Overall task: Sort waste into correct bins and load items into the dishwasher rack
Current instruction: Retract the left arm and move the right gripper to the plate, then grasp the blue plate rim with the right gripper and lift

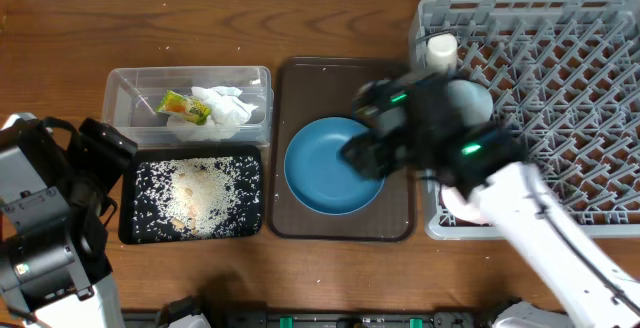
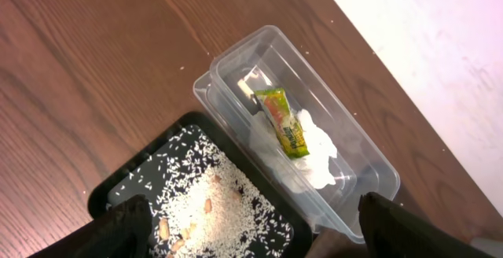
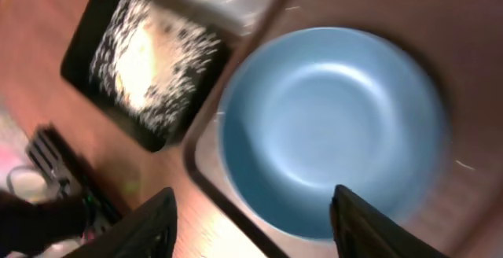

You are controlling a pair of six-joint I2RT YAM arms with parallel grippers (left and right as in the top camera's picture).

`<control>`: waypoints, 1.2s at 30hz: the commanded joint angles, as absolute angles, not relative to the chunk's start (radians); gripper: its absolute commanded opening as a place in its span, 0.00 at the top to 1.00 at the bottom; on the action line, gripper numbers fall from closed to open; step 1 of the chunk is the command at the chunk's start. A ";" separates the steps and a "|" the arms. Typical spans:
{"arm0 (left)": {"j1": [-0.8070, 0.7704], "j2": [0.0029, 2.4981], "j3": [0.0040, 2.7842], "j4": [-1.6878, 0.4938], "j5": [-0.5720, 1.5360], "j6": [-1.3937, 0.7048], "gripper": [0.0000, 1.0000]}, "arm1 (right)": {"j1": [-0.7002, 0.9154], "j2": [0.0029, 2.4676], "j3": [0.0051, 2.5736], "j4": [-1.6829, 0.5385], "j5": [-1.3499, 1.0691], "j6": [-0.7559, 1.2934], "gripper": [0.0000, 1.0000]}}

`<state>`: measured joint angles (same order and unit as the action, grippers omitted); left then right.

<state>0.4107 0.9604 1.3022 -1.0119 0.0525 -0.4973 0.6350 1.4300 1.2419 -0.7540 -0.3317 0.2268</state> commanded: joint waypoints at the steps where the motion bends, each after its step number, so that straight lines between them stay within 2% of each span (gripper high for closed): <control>1: 0.416 0.966 1.308 -1.013 0.051 -0.492 0.13 | 0.776 1.495 1.254 -0.715 -0.156 0.229 0.41; 6: 0.416 0.973 1.308 -1.013 0.051 -0.492 0.12 | 0.939 1.630 1.254 -0.626 0.046 0.227 0.54; 12: 0.416 0.977 1.308 -1.013 0.051 -0.492 0.09 | 1.016 1.762 1.254 -0.585 0.168 0.228 0.65; 24: 0.416 0.979 1.308 -1.013 0.051 -0.492 0.09 | 1.028 1.924 1.254 -0.534 0.149 0.228 0.68; 30: 0.416 0.979 1.308 -1.013 0.051 -0.492 0.09 | 1.029 1.924 1.255 -0.527 0.150 0.228 0.82; 36: 0.416 0.979 1.308 -1.013 0.051 -0.492 0.09 | 1.029 1.924 1.255 -0.527 0.150 0.228 0.83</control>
